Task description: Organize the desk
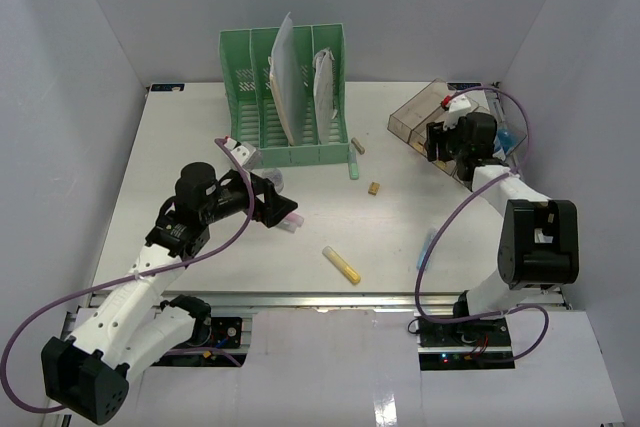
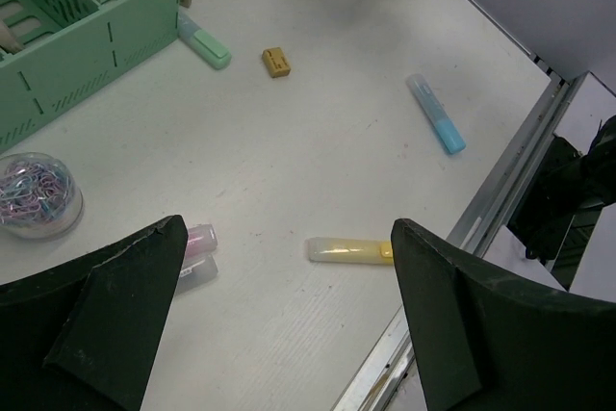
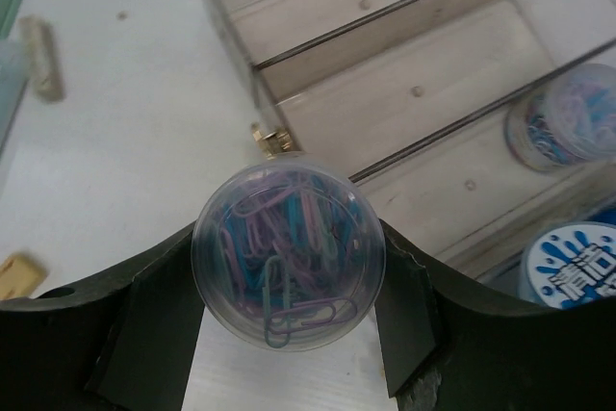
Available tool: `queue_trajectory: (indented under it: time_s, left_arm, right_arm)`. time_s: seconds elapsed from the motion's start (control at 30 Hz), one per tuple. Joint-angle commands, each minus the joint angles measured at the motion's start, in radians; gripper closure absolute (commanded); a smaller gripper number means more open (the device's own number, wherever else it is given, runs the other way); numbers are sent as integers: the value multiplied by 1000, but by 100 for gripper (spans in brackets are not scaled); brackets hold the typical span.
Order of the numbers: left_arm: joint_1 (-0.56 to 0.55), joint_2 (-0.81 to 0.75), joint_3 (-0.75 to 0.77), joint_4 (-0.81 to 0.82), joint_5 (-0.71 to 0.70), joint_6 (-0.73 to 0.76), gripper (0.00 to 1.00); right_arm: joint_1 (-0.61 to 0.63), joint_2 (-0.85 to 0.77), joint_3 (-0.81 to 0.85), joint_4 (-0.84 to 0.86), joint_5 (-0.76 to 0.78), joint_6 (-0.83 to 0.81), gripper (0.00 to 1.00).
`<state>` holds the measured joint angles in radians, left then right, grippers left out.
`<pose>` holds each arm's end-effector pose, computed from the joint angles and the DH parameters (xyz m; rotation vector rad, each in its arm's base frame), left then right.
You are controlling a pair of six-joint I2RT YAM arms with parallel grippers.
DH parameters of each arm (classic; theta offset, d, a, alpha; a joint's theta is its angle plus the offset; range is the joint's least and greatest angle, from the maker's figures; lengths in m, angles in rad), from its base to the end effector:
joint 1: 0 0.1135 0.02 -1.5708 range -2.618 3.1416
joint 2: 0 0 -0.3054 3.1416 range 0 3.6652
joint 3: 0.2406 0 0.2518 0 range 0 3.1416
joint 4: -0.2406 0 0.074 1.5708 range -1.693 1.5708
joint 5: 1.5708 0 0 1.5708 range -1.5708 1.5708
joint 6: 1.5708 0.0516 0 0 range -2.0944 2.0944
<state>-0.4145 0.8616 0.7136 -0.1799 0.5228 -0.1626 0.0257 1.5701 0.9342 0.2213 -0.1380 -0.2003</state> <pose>0.1582 -0.0978 0.3303 0.6051 1.8554 -0.8821 0.3664 0.0165 0.2715 -0.3118 1.9566 0.0237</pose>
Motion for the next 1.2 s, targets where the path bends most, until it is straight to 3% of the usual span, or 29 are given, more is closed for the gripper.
queue_trajectory:
  time_s: [0.0,0.47,1.0,1.07,1.17]
  left_arm:
    - [2,-16,3,-9,-33,20,2]
    - [3,23,-5,-16,-84,37,2]
    - [6,45,-8,-18,-101,37,2]
    - [6,48,-9,-18,-107,37,2]
    - [6,54,-11,-18,-113,37,2]
  right_arm:
    - [-55,22,75,195,184,144,84]
    - [-111,273,246,240,206,82,59]
    - [-145,269,193,265,199,70,49]
    - [-147,274,195,260,193,65,45]
    - [-147,277,195,253,183,57,30]
